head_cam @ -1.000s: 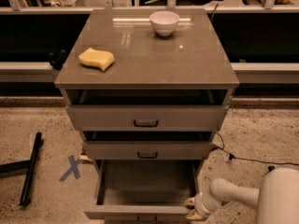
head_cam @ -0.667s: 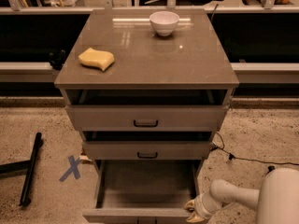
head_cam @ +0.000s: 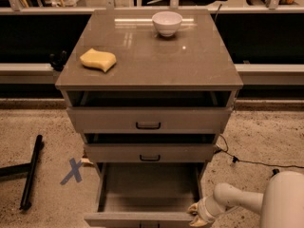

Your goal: Open bottom drawer

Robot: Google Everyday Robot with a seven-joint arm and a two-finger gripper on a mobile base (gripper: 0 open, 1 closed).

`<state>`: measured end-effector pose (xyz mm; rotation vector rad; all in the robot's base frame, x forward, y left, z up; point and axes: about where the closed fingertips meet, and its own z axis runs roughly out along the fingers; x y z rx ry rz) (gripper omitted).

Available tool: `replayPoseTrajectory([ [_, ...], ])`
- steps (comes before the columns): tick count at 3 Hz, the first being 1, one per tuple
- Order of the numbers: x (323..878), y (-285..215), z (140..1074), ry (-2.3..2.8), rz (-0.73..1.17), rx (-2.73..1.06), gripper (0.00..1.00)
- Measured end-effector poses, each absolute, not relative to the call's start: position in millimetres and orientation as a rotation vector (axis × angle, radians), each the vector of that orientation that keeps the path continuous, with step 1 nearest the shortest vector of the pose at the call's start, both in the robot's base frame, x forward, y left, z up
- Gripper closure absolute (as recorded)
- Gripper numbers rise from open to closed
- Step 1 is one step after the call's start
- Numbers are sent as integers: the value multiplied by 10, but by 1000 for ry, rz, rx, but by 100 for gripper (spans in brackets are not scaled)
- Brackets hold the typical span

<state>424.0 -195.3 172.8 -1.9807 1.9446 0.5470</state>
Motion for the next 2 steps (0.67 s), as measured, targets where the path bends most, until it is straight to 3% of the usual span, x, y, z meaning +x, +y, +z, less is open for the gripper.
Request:
replayPoseTrajectory([
  [2, 4225, -1940, 1719, 1944, 552, -1981, 12],
])
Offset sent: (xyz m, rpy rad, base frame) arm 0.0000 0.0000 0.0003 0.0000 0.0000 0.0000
